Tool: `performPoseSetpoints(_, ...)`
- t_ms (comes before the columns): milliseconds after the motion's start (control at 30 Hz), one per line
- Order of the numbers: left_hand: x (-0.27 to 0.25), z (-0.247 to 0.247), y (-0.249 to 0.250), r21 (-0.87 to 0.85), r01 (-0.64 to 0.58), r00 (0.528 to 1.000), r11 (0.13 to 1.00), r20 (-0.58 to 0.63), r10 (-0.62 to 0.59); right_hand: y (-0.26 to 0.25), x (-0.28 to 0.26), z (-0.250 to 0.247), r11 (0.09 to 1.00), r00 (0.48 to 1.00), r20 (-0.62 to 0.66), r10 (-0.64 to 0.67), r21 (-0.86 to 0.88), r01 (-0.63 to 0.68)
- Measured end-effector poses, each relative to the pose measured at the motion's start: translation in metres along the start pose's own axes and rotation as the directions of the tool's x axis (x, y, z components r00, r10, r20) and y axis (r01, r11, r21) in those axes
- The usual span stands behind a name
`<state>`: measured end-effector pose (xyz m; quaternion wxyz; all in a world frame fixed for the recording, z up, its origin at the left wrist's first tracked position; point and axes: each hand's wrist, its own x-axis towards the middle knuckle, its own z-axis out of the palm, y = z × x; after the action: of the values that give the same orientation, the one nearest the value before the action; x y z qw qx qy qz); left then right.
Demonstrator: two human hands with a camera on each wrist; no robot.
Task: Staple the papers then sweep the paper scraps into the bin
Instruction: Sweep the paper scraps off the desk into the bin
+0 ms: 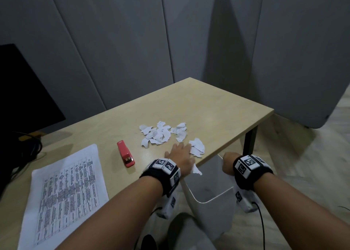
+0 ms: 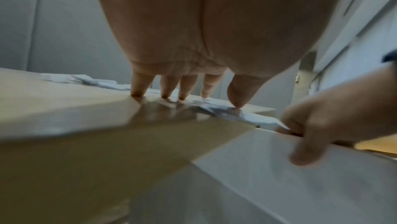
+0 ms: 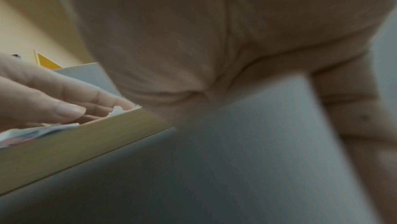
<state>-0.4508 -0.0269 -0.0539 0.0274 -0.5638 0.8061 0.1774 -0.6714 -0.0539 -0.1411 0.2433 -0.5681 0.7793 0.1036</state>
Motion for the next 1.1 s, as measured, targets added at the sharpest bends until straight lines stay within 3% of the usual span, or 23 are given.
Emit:
performPoseSetpoints(100, -0.009, 0.014, 0.02, 0.02, -0.06, 0.998, 0.998, 0.027, 0.06, -0.008, -0.015, -0.007, 0.999, 0.999, 0.004, -0.047, -0.021, 0.047)
performPoseSetpoints(333, -0.048, 0.027, 0.058, -0.062, -0.269, 0.962, 0.961, -0.052, 0.266, -0.012, -0.031, -0.015, 0.997, 0.998, 0.018, -0.054, -0.056, 0.055)
performPoseSetpoints(567, -0.029, 0.003, 0.064, -0.032, -0.188, 0.968, 0.982, -0.174, 0.18, -0.011, -0.046, -0.024, 0.998, 1.0, -0.002, -0.025, -0.058, 0.025)
performPoseSetpoints(700, -0.001, -0.001, 0.054, 0.04, -0.138, 0.99, 0.99, -0.01, 0.139, -0.008, -0.041, -0.022, 0.996, 0.999, 0.009, -0.05, -0.072, 0.05)
performPoseSetpoints(800, -0.007, 0.009, 0.058, 0.133, -0.229, 0.973, 0.964, 0.074, 0.221, -0.001, -0.028, -0.019, 0.998, 0.999, 0.002, -0.039, -0.052, 0.039)
performPoseSetpoints(967, -0.038, 0.017, 0.064, 0.022, -0.437, 0.899, 0.899, -0.017, 0.438, 0.0, -0.032, -0.024, 0.993, 0.997, 0.003, -0.076, -0.094, 0.076)
performPoseSetpoints(1033, -0.035, 0.009, 0.058, 0.013, -0.421, 0.904, 0.907, -0.078, 0.421, -0.002, -0.034, -0.025, 0.992, 0.997, -0.027, -0.071, -0.103, 0.068)
performPoseSetpoints(1100, -0.02, -0.008, 0.046, -0.028, -0.309, 0.936, 0.951, -0.188, 0.298, -0.004, -0.036, -0.026, 0.993, 0.997, -0.037, -0.066, -0.097, 0.062)
